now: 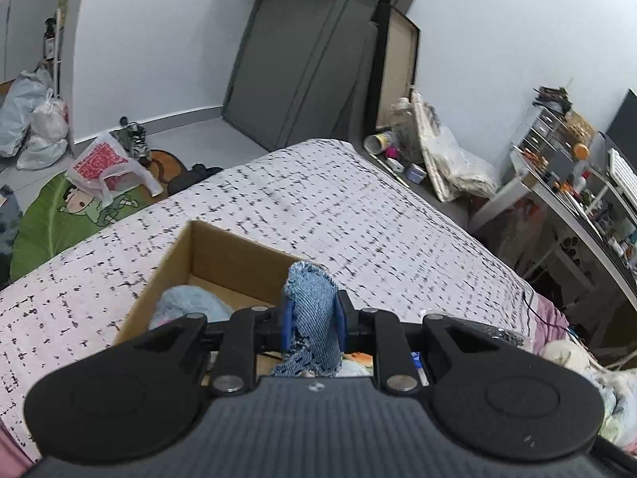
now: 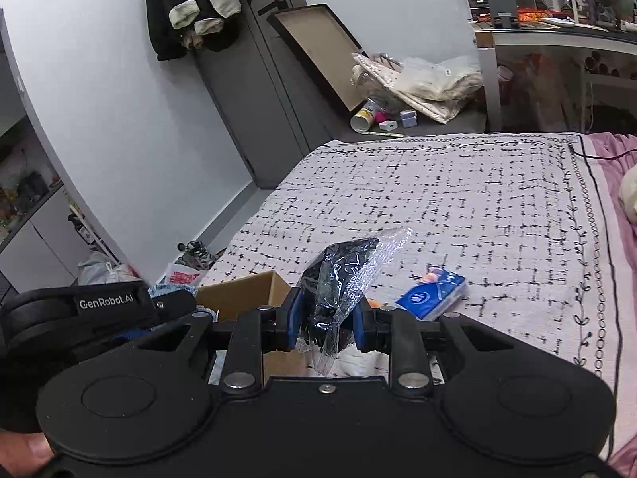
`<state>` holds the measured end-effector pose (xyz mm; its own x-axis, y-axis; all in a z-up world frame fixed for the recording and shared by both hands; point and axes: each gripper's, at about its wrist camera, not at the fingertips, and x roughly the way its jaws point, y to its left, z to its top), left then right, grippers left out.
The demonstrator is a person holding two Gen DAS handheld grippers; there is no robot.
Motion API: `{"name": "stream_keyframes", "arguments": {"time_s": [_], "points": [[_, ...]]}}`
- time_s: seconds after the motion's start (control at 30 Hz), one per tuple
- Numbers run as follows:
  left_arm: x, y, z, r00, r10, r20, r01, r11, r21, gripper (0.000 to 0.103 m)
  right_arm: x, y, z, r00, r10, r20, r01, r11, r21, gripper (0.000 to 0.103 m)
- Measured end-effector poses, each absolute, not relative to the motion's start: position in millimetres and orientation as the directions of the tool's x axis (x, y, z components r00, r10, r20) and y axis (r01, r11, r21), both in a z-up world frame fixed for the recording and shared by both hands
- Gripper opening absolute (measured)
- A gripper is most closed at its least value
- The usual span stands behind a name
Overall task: Organize soft objects
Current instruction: 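Carry the denim heart to the box and release it with the left gripper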
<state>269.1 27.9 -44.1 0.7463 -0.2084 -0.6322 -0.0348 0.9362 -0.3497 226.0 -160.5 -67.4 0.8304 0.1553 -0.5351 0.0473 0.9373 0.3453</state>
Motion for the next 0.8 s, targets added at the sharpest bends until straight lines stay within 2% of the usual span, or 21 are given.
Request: {"name": "stream_keyframes", "arguments": {"time_s": [0.47,0.8], "points": [[307,90,-65,0.724,-0.149,-0.673,-0.162,0.912,-0.376,0.02,255,-138,-80,0.817,0.233,-0.528,-0.005,0.918,0.397,0.025],[328,103,-85,0.714,-0.172,-0.678,-0.191,0.884,-0.426,0.021,282,-114,-91,0.786,0.29,-0.546,-0.055,0.913,0.405,0.025]]}}
